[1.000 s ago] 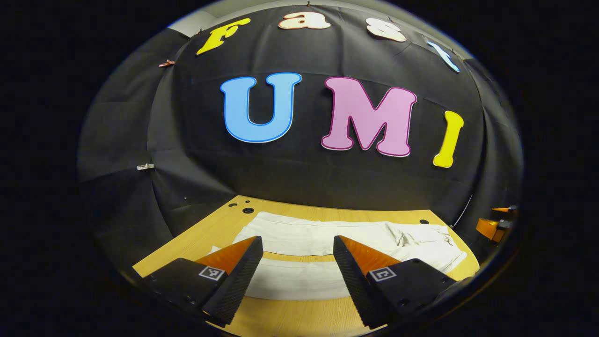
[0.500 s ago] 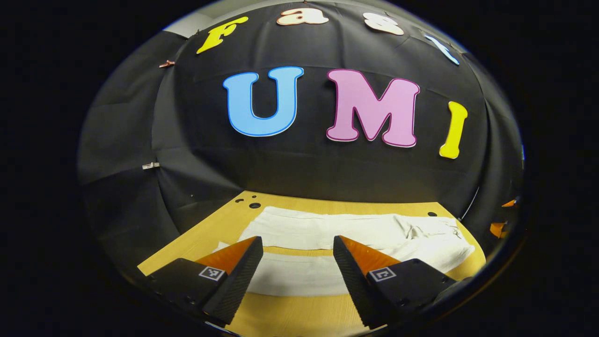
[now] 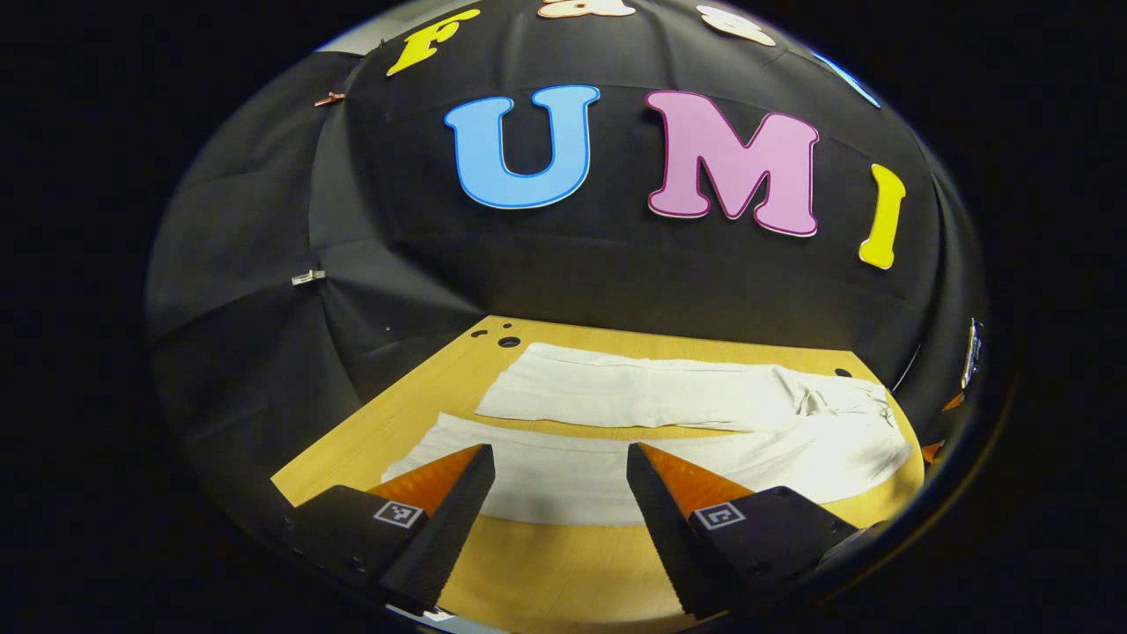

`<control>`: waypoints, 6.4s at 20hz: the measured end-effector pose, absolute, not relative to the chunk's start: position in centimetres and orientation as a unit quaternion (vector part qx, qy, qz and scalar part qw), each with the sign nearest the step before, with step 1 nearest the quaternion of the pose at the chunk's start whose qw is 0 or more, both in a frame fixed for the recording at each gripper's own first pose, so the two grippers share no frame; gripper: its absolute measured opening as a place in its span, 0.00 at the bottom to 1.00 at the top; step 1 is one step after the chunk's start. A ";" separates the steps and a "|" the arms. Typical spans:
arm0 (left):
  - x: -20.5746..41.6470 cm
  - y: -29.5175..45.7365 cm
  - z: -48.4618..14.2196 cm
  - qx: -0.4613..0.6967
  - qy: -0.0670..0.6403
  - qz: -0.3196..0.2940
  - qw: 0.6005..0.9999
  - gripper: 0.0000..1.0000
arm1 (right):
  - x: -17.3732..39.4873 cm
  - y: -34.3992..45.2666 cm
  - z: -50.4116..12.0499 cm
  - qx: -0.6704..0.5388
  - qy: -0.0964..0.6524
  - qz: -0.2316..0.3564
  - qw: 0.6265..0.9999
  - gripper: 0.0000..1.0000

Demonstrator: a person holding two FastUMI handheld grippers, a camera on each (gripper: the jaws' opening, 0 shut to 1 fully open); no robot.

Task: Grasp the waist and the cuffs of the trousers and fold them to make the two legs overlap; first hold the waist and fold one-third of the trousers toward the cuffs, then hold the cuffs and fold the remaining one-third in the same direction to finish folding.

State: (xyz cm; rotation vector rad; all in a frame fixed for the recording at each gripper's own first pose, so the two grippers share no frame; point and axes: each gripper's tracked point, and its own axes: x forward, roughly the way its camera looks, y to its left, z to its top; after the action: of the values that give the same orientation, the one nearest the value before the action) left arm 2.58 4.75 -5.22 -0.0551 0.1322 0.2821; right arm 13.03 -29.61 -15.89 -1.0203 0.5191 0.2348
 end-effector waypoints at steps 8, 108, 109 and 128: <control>-0.5 7.6 -7.7 -0.048 0.094 0.195 0.975 0.96 | 15.3 -30.4 -20.7 -0.626 0.261 0.170 0.715 0.98; 39.3 23.2 -5.8 -0.006 0.193 0.106 0.975 0.86 | 40.5 -19.3 -10.5 -0.040 0.268 -0.059 0.961 1.00; 38.6 23.1 -4.8 -0.013 0.179 0.112 0.977 0.91 | 40.0 -19.6 -10.2 -0.034 0.260 -0.062 0.963 0.99; 24.9 21.1 -0.3 -0.123 0.126 0.157 0.972 0.95 | 36.1 -24.9 -16.0 0.121 0.239 -0.143 0.953 0.99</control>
State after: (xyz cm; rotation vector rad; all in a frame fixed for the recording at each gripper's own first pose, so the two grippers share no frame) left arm 24.89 21.12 -0.26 -0.2492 0.2543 0.3173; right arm 36.14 -24.85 -16.04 0.2461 0.4857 -0.2899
